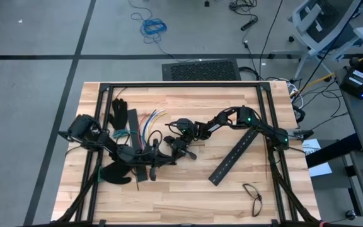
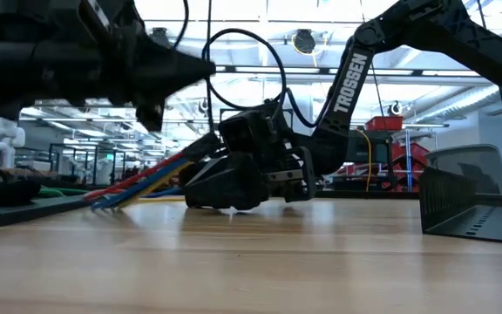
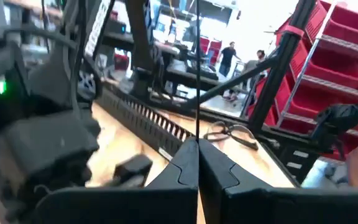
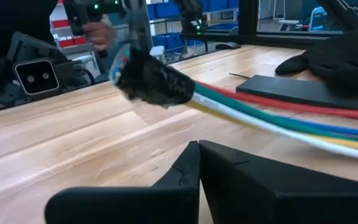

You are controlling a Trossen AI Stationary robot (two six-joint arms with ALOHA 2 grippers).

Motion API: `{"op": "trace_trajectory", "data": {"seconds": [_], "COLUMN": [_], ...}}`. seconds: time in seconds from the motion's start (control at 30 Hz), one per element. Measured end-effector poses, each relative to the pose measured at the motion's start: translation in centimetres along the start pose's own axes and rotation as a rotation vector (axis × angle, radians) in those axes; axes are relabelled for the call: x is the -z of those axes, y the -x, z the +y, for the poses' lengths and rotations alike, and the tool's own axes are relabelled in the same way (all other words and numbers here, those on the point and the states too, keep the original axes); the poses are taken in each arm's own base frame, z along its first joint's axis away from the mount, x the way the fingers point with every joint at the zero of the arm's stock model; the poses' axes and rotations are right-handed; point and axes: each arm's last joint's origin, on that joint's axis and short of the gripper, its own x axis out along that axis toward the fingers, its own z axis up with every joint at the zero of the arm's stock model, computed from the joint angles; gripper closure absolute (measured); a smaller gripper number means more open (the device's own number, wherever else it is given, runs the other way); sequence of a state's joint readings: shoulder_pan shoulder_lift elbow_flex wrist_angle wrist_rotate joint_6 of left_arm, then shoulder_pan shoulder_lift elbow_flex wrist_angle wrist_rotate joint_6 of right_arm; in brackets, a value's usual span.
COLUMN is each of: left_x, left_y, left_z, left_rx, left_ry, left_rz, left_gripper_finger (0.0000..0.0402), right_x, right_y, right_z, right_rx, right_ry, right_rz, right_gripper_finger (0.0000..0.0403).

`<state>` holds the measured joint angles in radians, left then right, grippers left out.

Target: Ziptie cables

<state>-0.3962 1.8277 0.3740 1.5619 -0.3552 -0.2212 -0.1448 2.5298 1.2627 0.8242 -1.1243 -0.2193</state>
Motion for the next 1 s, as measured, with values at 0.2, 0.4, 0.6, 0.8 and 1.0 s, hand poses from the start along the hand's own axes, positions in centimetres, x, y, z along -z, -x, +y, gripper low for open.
{"op": "trace_trajectory", "data": {"seconds": [0.2,0.4,0.6,0.8,1.0], "left_x": [0.0,2.2,3.9,5.3,3.4], "left_y": [0.5,1.2,1.7,1.9,1.2], "left_z": [0.0,0.4,0.8,1.2,0.6], "left_rx": [-0.036,-0.186,-0.257,-0.293,-0.235], "left_ry": [-0.029,-0.003,-0.061,0.008,0.102], "left_rz": [0.025,0.202,0.285,0.313,0.123], "left_gripper_finger": [0.0402,0.0402,0.0402,0.0402,0.0401], "right_x": [0.1,0.2,0.2,0.5,0.8], "right_y": [0.0,0.2,0.6,2.5,3.2], "right_z": [0.0,-0.1,-0.4,-1.3,-1.5], "right_rx": [-0.001,0.033,0.043,0.1,0.158], "right_ry": [0.005,0.003,0.004,0.004,-0.009], "right_rz": [0.003,0.015,0.012,0.012,0.022], "right_gripper_finger": [0.0402,0.0402,0.0395,0.0394,0.0394]}}
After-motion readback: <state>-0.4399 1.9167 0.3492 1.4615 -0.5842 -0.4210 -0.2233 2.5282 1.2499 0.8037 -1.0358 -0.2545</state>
